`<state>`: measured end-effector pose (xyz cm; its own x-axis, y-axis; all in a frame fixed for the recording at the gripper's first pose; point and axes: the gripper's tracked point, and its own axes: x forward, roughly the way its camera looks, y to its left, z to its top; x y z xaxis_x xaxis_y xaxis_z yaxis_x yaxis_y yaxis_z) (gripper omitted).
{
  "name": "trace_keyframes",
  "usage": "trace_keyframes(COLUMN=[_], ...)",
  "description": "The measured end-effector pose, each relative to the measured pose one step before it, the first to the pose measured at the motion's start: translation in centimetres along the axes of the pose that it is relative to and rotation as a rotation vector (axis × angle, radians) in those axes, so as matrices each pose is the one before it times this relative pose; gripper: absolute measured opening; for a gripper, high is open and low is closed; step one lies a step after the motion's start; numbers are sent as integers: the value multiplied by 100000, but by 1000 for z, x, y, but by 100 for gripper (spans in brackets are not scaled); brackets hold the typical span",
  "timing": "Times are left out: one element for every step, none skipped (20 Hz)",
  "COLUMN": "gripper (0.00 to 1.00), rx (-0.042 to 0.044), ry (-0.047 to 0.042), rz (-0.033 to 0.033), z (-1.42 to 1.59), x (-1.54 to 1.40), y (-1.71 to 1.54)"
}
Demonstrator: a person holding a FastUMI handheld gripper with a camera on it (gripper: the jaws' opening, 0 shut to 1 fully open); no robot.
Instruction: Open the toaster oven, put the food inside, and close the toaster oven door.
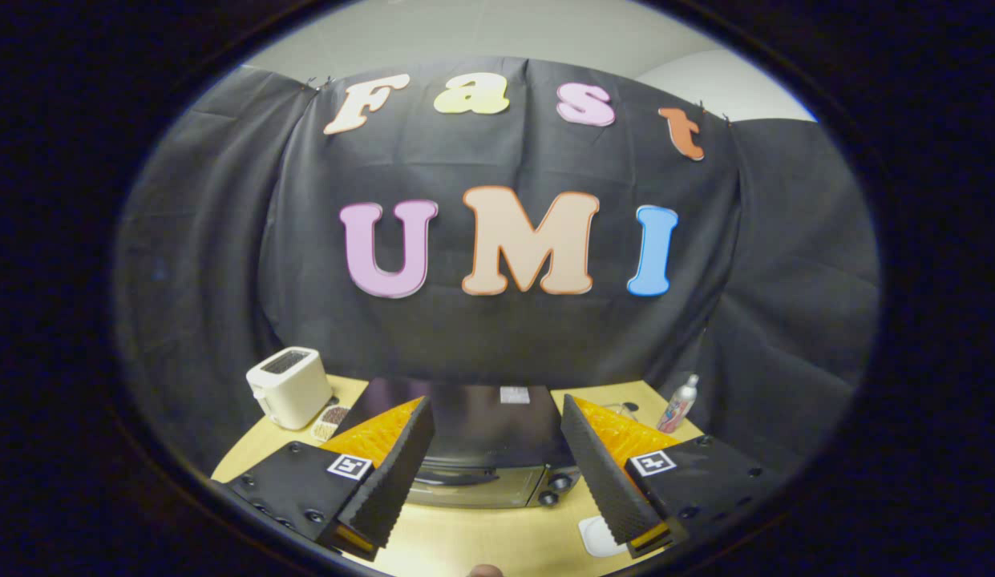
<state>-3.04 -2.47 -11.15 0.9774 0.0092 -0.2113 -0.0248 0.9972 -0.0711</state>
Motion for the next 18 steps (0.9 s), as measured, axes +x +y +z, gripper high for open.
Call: trace_keyframes(gripper=[100,100,100,100,100,100,100,100,100,100,100,100,100,100,100,100,100,100], rx=[1566,1872,1584,1074,992,1495,1585,1056,715,370,-152,-595,-972,-1049,-631,-228,188,344], ry=[-1751,-2179,-2388,-2040,-1409,-453,-446,-880,-1561,-1713,-1283,-544,-128,-68,-286,-91,216,62], rz=[110,-144,273,33,-351,-236,-171,-175,-114,-280,-15,-413,-250,-191,24,257,299,369], z=[1392,1573,1553,1374,1182,942,933,939,898,781,606,312,145,27,107,5,-78,-45], x=[-311,-249,-265,-208,-143,-375,-175,-101,-119,-113,-106,-8,-60,-8,-8,38,3,86], y=[-64,-226,-36,-63,-206,-273,-55,-169,-182,-189,-102,-96,-134,-32,20,113,148,86])
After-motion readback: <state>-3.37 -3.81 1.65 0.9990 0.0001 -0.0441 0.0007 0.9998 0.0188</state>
